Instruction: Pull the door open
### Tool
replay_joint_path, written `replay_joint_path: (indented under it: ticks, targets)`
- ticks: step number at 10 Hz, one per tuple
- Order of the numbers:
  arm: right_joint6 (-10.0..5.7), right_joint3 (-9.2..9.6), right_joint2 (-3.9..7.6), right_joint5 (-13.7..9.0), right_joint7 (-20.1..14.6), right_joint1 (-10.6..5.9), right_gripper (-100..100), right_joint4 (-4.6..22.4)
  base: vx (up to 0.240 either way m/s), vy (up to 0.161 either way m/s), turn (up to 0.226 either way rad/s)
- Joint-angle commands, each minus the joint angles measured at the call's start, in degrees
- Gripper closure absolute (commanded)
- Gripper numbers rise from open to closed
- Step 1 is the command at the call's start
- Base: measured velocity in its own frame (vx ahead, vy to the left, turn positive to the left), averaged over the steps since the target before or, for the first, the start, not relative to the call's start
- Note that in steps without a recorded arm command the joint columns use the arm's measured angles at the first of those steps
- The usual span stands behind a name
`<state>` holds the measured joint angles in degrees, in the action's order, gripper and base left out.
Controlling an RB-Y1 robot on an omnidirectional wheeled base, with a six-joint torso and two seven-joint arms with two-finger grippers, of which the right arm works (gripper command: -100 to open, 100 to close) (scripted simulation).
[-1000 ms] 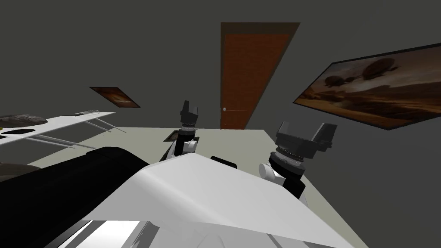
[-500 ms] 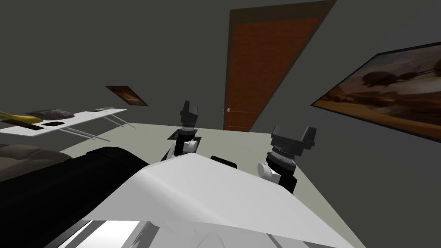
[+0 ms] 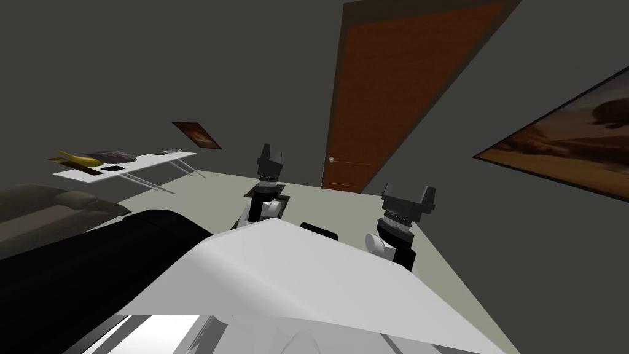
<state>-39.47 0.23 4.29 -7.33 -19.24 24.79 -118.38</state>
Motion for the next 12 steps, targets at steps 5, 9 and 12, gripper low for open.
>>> replay_joint_path:
  ticks: [5,9,12]
  targets:
    - [-0.86,-0.64,0.72,-3.7,-6.4,-0.99,-100,6.9,0.12,0.017,0.17]
    - [-1.55,-1.03,1.03,-6.1,-10.5,-1.55,-100,11.6,0.112,0.013,0.154]
    - [-2.07,-1.33,1.21,-7.9,-13.7,-1.99,-100,15.1,0.102,0.012,0.147]
